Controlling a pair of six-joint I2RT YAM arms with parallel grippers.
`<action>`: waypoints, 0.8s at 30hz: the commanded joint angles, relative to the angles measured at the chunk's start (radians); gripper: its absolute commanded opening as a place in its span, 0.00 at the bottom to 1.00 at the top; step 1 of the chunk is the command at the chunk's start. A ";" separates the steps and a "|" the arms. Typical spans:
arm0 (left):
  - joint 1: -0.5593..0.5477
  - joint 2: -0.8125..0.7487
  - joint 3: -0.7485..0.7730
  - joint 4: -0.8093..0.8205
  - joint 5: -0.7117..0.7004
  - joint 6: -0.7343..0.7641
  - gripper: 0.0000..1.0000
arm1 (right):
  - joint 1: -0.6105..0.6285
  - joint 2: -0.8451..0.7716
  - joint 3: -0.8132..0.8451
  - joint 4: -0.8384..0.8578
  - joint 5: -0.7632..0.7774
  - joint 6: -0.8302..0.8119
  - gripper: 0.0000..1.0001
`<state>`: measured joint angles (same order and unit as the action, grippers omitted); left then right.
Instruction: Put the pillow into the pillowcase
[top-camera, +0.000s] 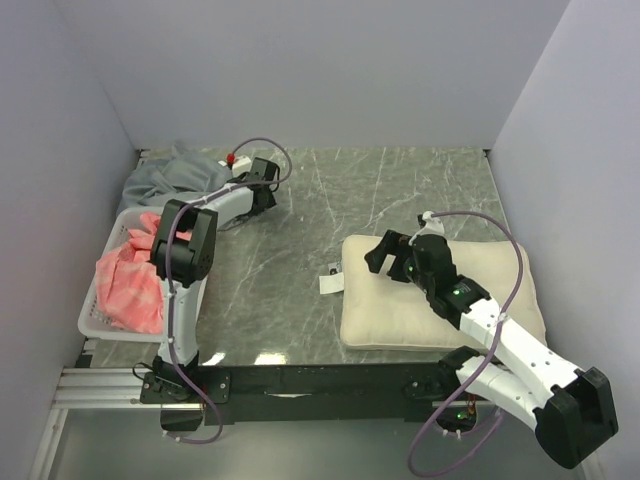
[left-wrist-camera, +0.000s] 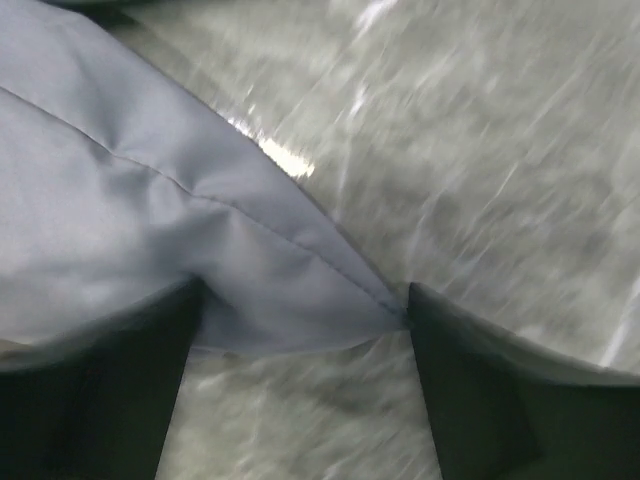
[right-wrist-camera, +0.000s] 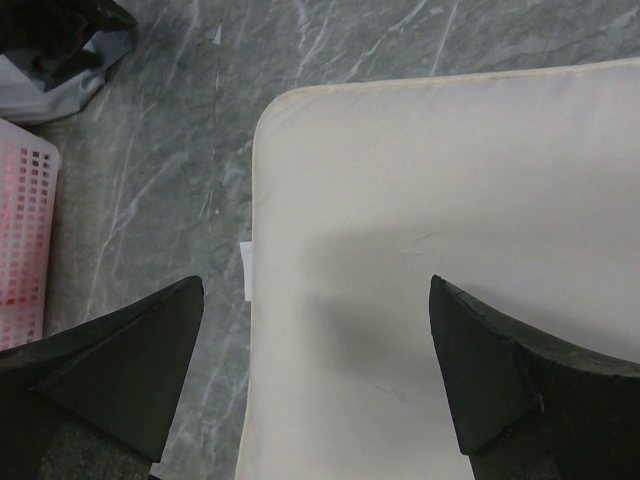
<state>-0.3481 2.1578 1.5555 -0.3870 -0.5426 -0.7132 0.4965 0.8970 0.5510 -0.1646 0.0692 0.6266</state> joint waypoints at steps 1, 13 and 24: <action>0.003 0.048 0.080 -0.016 -0.027 0.049 0.50 | 0.008 -0.021 0.000 0.011 -0.002 -0.014 1.00; -0.202 -0.455 0.069 -0.044 0.165 0.211 0.01 | 0.040 0.043 0.056 0.099 -0.014 -0.008 0.99; -0.279 -0.828 -0.030 -0.017 0.371 0.159 0.01 | 0.091 0.235 0.208 0.194 -0.020 -0.030 0.99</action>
<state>-0.6331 1.4113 1.5894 -0.4301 -0.2775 -0.5392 0.5568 1.0874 0.6880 -0.0589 0.0513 0.6189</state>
